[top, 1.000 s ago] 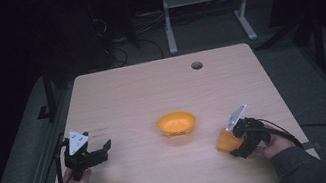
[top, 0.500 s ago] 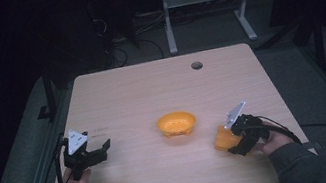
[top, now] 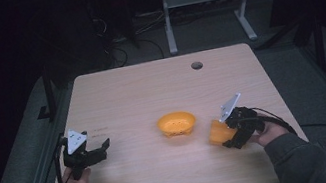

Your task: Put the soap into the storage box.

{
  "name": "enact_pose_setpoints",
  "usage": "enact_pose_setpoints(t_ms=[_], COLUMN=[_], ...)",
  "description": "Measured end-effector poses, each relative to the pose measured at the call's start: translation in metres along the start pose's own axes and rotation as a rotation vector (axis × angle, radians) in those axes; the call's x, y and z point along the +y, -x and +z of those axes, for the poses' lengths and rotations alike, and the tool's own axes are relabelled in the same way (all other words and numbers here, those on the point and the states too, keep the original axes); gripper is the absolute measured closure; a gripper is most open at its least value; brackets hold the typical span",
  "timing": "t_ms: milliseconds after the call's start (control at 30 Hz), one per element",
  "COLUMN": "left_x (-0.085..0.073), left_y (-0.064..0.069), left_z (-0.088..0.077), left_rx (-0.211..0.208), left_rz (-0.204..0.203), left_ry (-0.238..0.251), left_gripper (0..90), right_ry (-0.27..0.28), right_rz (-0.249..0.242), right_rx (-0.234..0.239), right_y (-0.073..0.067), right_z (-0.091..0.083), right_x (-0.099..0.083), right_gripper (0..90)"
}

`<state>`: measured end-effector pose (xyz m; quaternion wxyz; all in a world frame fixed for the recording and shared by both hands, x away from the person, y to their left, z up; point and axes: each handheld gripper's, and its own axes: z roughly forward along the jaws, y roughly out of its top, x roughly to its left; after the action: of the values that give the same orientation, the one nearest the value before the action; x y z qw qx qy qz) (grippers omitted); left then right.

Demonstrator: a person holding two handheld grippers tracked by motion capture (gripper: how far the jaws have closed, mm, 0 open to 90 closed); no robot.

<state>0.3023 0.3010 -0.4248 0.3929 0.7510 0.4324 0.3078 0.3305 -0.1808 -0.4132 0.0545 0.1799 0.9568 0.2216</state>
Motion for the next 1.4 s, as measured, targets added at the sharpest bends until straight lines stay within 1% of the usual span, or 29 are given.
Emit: enact_pose_setpoints(t_ms=[167,433,567,700,767,800,967,1133,1167,1233,1367,1400], left_x=[0.0,0.0,0.0,0.0,0.0,0.0,0.0,0.0,0.0,0.0,0.0,0.0], left_y=[0.0,-0.001,-0.002,-0.002,-0.003,-0.003,-0.004,-0.004,-0.004,-0.004,-0.004,-0.004], left_z=[0.0,0.0,0.0,0.001,0.001,0.0,0.0,0.0,0.0,0.0,0.0,0.0], left_rx=[0.004,0.007,0.011,0.011,0.013,0.013,0.013,0.017,0.017,0.013,0.016,0.006], left_rz=[0.001,-0.002,-0.003,-0.015,-0.014,-0.016,-0.015,-0.018,-0.019,-0.022,-0.021,-0.02], left_ry=[-0.001,0.0,0.0,0.002,0.001,0.0,-0.004,0.0,0.001,0.003,0.001,0.003], left_gripper=[14.1,14.1,14.1,14.1,14.1,14.1,14.1,14.1,14.2,14.1,14.1,14.1], right_ry=[-0.004,0.006,0.007,0.002,0.003,-0.002,0.001,0.001,0.001,0.007,0.007,0.008], right_rz=[-0.023,-0.061,-0.068,-0.081,-0.081,-0.09,-0.108,-0.114,-0.123,-0.119,-0.131,-0.129], right_rx=[-0.001,0.006,0.008,0.009,0.01,0.01,0.014,0.014,0.011,0.016,0.009,0.017], right_y=[0.002,0.006,0.007,0.009,0.009,0.01,0.013,0.014,0.015,0.015,0.017,0.017], right_z=[-0.002,-0.006,-0.008,-0.011,-0.011,-0.013,-0.014,-0.016,-0.017,-0.017,-0.017,-0.017], right_x=[0.007,0.021,0.025,0.033,0.034,0.038,0.046,0.054,0.056,0.058,0.061,0.064], right_gripper=[20.7,20.7,20.7,20.7,20.7,20.7,20.7,20.7,20.7,20.7,20.7,20.7])
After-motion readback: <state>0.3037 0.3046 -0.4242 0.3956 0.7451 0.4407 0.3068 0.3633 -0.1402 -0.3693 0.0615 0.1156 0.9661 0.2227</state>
